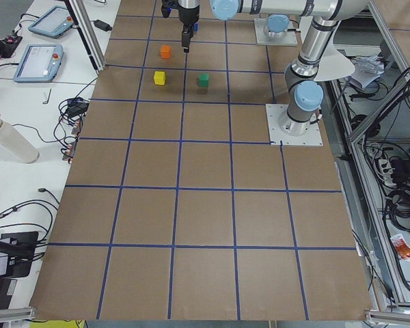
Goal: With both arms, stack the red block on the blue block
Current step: 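Open the right gripper to release the red cube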
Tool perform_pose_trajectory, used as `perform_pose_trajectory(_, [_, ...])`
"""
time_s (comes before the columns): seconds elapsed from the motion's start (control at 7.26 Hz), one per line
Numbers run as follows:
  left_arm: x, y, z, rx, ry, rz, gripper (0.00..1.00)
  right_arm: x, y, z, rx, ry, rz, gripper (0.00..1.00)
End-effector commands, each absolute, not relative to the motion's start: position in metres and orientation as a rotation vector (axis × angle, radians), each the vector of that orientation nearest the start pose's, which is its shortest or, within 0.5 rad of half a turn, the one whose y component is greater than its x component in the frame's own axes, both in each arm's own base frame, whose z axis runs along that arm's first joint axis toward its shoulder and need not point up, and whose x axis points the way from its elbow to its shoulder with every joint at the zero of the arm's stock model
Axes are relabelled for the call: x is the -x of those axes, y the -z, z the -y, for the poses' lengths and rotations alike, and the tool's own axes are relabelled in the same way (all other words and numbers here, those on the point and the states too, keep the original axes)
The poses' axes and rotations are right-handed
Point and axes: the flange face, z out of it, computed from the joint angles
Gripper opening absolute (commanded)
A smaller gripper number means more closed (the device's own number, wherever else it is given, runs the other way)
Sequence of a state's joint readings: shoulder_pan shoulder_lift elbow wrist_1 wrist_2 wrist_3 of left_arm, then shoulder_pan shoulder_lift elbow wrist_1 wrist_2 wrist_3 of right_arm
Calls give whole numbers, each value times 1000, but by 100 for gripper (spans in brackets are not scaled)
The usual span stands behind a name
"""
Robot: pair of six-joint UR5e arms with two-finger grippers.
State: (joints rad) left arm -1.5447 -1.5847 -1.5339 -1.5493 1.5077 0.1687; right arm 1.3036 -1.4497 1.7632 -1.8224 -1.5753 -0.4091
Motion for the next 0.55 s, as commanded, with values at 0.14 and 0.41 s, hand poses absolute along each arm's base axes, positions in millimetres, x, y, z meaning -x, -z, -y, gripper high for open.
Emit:
perform_pose_trajectory(0.14, [126,-502,505,-230,81,-3191,100,-22,-436,525,34,-142,-3111,100])
perform_pose_trajectory(0.41, [126,-503,506,-225,85,-3191,100,-88,-447,512,33,-119,-3125,100])
